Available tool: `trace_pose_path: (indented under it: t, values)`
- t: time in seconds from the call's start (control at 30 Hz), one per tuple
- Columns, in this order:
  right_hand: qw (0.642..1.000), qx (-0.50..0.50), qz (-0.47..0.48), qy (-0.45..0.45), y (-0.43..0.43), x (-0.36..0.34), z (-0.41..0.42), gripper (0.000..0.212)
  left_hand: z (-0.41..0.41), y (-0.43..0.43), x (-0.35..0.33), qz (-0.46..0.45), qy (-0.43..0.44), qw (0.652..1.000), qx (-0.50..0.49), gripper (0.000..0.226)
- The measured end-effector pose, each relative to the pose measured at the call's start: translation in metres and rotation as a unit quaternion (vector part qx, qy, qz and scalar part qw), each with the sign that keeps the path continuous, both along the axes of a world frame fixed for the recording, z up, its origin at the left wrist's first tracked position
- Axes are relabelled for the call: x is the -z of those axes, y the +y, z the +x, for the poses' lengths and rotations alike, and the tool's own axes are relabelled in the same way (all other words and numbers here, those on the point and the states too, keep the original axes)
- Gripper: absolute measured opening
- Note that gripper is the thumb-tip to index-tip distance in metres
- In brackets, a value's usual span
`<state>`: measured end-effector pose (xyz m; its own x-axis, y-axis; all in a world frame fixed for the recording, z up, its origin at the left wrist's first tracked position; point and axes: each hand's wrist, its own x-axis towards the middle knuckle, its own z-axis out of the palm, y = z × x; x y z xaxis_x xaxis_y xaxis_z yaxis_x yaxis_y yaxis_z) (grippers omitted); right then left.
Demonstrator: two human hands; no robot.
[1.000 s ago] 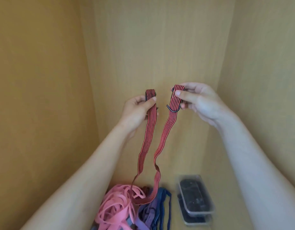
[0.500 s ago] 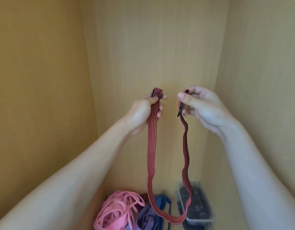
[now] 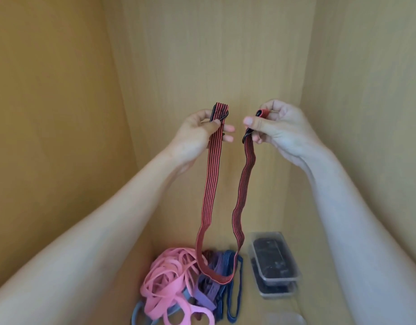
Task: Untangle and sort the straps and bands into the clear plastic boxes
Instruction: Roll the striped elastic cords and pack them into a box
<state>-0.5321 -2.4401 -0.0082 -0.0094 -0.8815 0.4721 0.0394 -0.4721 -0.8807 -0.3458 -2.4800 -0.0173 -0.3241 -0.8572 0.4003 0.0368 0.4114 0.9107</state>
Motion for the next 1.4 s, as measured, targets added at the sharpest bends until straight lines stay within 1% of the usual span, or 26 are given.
trace_pose_path:
  t: [0.13,0.2,0.27,0.37,0.47,0.6,0.73,0.8,0.87,0.97,1.03,1.1,1.2,1.27,1.4]
  values:
    - [1.0,0.019,0.007,0.023,0.005,0.002,0.002,0.039,-0.003,0.001,0.001,-0.014,-0.017,1.0,0.0,0.012]
    - [0.999,0.022,0.01,0.036,0.005,0.003,0.002,0.034,-0.006,0.002,0.002,-0.02,-0.023,0.999,-0.017,0.019]
    - [0.999,0.018,0.014,0.038,0.003,0.005,0.002,0.034,-0.009,0.004,0.003,-0.02,-0.026,0.999,-0.035,0.026]
    - [0.999,-0.004,0.024,0.028,0.0,0.008,0.002,0.035,-0.009,0.008,0.005,-0.018,-0.038,0.998,-0.04,0.021]
    - [0.999,-0.011,0.023,0.023,-0.002,0.011,0.004,0.036,-0.01,0.01,0.007,-0.014,-0.041,0.998,-0.04,0.023]
    - [0.999,0.02,0.019,0.037,-0.002,0.012,0.01,0.034,-0.019,0.015,0.01,-0.022,-0.061,0.998,-0.011,0.02]
    - [0.996,0.075,-0.002,0.047,-0.006,0.013,0.007,0.032,-0.019,0.013,0.01,-0.011,-0.069,0.996,0.051,0.029]
    - [0.996,0.087,0.0,0.036,-0.007,0.013,0.004,0.03,-0.016,0.01,0.009,-0.004,-0.067,0.995,0.072,0.032]
    - [0.997,0.068,0.011,0.017,-0.008,0.014,0.0,0.024,-0.016,0.009,0.01,0.003,-0.054,0.995,0.08,0.032]
    - [1.0,0.013,0.01,-0.006,-0.01,0.014,-0.006,0.014,-0.015,0.004,0.013,0.028,-0.024,0.996,0.085,0.031]
    - [1.0,-0.005,0.004,-0.01,-0.009,0.013,-0.008,0.014,-0.012,0.0,0.014,0.05,-0.007,0.995,0.09,0.029]
    - [1.0,0.007,-0.001,0.008,-0.008,0.011,-0.008,0.015,-0.01,-0.002,0.015,0.074,0.014,0.992,0.099,0.028]
    - [0.997,0.058,-0.014,0.05,-0.009,0.011,-0.006,0.012,-0.008,-0.004,0.014,0.097,0.027,0.989,0.104,0.029]
    - [0.993,0.095,-0.024,0.073,-0.01,0.012,-0.005,0.015,-0.008,-0.005,0.015,0.091,0.019,0.99,0.104,0.029]
    - [0.99,0.117,-0.026,0.077,-0.011,0.014,0.003,0.018,-0.01,-0.004,0.015,0.07,0.005,0.991,0.113,0.03]
